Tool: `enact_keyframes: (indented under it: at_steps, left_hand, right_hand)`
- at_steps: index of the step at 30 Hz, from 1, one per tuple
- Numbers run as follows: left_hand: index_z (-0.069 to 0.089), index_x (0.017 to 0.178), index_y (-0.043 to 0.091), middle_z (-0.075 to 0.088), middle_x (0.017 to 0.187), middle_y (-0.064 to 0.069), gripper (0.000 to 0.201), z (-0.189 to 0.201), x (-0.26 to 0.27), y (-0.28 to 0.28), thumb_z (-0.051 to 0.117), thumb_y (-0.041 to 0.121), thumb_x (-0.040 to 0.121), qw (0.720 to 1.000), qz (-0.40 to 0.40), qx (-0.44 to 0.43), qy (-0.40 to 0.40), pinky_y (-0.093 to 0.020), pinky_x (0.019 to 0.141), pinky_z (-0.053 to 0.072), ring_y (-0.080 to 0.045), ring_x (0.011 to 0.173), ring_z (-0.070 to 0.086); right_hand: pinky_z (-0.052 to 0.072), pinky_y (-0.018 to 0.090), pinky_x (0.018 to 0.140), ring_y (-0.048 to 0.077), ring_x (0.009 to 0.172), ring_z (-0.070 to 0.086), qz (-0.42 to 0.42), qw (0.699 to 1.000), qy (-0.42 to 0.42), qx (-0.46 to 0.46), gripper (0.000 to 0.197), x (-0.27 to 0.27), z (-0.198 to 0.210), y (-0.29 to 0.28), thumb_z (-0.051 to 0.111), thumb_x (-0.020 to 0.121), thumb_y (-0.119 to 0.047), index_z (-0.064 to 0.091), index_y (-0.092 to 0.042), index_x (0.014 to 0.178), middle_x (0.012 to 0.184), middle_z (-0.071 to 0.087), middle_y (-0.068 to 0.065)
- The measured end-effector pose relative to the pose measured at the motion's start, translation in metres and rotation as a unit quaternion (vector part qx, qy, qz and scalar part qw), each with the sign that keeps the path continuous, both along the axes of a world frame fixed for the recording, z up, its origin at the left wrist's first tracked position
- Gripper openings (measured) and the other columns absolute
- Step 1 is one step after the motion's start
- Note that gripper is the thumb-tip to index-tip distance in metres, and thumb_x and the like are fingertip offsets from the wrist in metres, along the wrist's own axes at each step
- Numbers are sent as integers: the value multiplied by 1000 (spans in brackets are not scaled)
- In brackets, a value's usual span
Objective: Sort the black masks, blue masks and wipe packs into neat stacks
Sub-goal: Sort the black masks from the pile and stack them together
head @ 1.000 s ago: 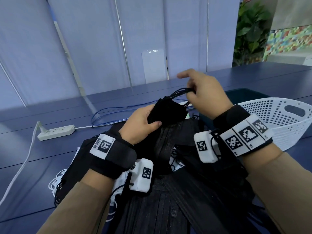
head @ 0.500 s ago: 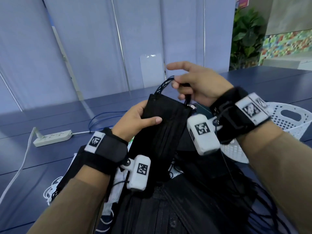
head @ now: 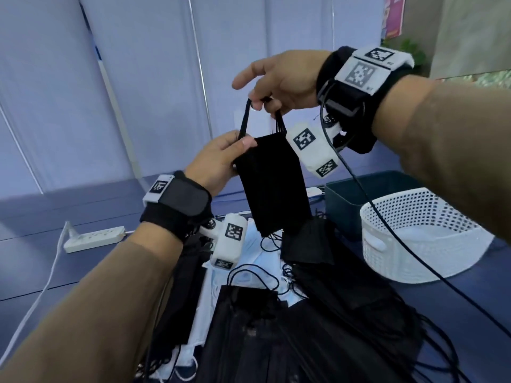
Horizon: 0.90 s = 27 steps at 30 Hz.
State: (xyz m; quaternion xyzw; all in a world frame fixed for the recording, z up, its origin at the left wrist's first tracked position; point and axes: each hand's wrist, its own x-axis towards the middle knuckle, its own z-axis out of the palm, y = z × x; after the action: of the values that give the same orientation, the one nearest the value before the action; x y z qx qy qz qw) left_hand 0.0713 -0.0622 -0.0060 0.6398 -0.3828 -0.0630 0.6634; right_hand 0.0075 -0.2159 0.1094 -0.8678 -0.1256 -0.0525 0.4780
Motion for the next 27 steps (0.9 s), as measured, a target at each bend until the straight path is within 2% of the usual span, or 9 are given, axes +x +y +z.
enact_keyframes:
  at_steps: [3,5,7,10,14,16,19,24,27]
  left_hand:
    - [61,87,16,67,96,2,14,-8,-3,4,49,17,95,1000,-5,-19,5,-29,79,46,-16,88,57]
    - [59,90,16,67,113,-1,8,-10,-6,4,52,19,90,999,-21,-40,3,-31,82,48,-19,98,59]
    - [55,91,16,64,116,-8,6,-13,-10,2,54,17,86,996,-27,-78,13,-35,84,47,-23,97,58]
    - [52,106,19,63,108,-11,26,-18,-14,0,60,14,81,990,-7,-138,38,-41,87,49,-25,92,60]
    - [47,131,8,60,123,-16,53,-29,-15,-1,62,13,81,988,-24,-129,83,-45,100,46,-31,112,59]
    - [49,131,3,60,125,-18,52,-38,-17,-3,61,13,82,992,-30,-90,88,-48,100,46,-34,115,58]
    - [51,129,2,63,122,-15,52,-49,-21,-3,62,14,80,993,-31,-56,98,-41,94,50,-30,111,62]
    - [56,122,4,66,117,-11,44,-67,-25,-1,68,12,80,994,-17,-4,107,-35,93,52,-25,105,65]
    - [58,117,4,69,107,-8,33,-78,-26,4,61,7,84,993,1,5,118,-33,90,54,-20,95,68]
  right_hand:
    - [34,25,58,10,46,36,-6,1000,1,14,31,1,-7,-1,45,90,-1,54,-17,114,68,53,2]
    - [36,25,58,10,46,35,-3,999,-5,41,30,1,-10,1,44,90,-1,54,-16,114,68,53,2]
    - [38,25,57,10,44,34,6,997,-10,80,28,2,-12,5,43,91,-1,54,-16,113,68,52,2]
    - [39,24,53,10,43,32,25,990,-10,138,27,4,-16,13,39,92,1,53,-14,109,67,49,4]
    - [34,23,50,10,44,27,18,974,-21,224,28,9,-17,24,33,92,2,54,-13,103,67,44,5]
    - [30,22,49,10,44,25,8,961,-30,273,28,11,-16,27,32,90,3,54,-11,101,66,43,5]
    - [29,21,48,11,44,24,1,949,-41,313,28,14,-16,27,32,89,3,55,-10,100,66,43,5]
    - [28,20,47,11,43,25,-6,939,-46,340,28,19,-16,21,34,88,2,56,-11,99,66,44,5]
    - [29,20,45,10,43,28,-19,939,-29,342,27,24,-20,9,35,89,1,56,-12,101,67,46,4]
